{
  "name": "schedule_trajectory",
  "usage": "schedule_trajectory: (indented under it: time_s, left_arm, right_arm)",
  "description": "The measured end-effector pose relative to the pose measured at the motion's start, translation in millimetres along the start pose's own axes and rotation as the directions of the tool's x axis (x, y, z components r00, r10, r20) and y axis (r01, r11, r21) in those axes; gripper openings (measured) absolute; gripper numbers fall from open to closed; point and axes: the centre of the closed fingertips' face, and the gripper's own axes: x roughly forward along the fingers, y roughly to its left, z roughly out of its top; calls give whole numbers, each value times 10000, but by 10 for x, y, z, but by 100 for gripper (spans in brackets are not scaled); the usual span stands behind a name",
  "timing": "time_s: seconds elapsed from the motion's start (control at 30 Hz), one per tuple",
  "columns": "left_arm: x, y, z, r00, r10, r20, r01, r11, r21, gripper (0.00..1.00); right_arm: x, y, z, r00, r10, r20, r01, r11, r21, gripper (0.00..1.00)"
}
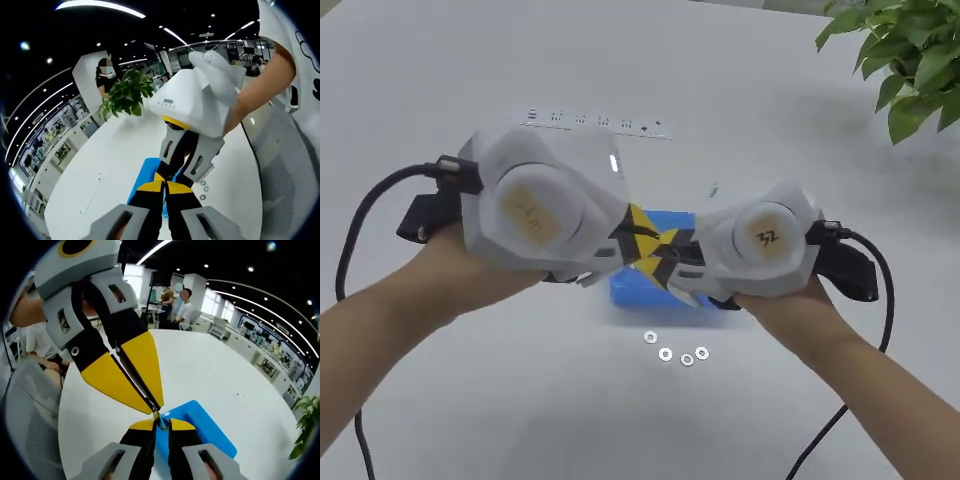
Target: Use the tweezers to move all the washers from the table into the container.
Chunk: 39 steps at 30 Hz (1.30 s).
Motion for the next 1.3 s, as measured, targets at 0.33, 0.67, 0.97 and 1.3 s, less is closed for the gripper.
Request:
schedule_trajectory:
  time_s: [0.33,0.67,0.97,1.3]
  left_arm:
    - [207,76,-265,9989,-227,-416,215,9993,-295,0]
    - [268,123,-392,9978,-251,-614,220,9985,-498,0]
    - [282,137,-426,9977,-257,-635,215,9976,-655,0]
    - [74,154,-176,9998,182,-75,-188,9962,-853,0]
  right_arm:
    - [284,-53,-196,9991,352,-236,-339,9980,536,5]
    - [417,-75,-257,9981,459,-408,-428,9965,724,6]
    - [444,-83,-284,9973,555,-473,-514,9951,846,6]
    - [171,-102,-75,9996,166,234,-194,9923,1220,8]
